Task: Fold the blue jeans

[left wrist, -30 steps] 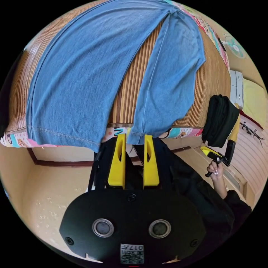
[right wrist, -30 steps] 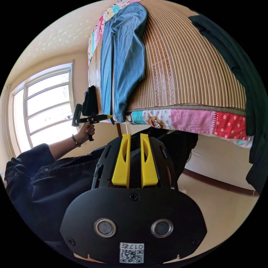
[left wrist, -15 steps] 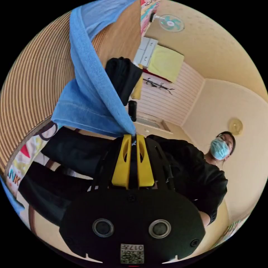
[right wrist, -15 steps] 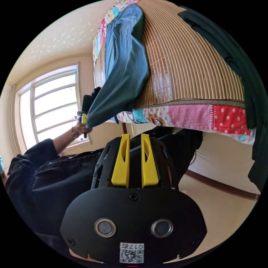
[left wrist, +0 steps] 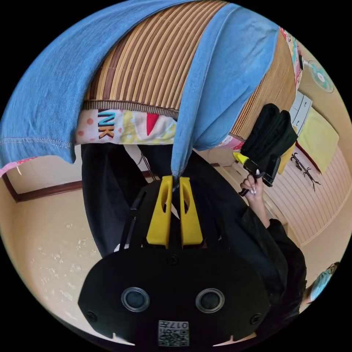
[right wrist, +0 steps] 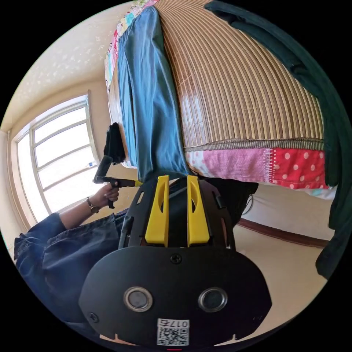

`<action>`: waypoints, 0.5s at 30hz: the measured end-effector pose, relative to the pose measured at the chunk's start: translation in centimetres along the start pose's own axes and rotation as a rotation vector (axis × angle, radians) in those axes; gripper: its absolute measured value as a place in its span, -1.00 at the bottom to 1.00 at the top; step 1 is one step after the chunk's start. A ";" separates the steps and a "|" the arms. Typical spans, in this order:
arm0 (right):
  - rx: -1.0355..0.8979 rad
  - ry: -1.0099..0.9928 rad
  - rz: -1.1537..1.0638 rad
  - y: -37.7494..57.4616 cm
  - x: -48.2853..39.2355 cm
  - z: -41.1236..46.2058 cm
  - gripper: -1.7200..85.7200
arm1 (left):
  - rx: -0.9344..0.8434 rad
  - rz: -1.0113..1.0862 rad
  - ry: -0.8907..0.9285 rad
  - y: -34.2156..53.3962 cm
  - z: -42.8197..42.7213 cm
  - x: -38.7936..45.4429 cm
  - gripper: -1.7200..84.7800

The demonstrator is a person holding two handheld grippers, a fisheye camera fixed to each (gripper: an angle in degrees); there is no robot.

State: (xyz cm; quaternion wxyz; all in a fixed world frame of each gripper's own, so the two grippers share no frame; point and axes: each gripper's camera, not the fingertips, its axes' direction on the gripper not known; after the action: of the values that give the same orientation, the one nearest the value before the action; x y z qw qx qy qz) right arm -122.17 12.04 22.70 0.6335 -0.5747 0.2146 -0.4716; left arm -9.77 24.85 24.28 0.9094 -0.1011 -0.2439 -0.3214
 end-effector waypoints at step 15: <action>-0.205 0.134 -0.081 -2.2 -1.5 5.9 -0.78 | -0.097 -0.176 -0.391 0.4 4.2 0.7 -0.79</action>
State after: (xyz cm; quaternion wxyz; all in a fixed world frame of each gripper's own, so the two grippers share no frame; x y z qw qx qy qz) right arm -118.78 16.62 25.81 0.5361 -0.6117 0.2802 -0.5098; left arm -10.70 26.22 28.24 0.8074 -0.1836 -0.4075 -0.3852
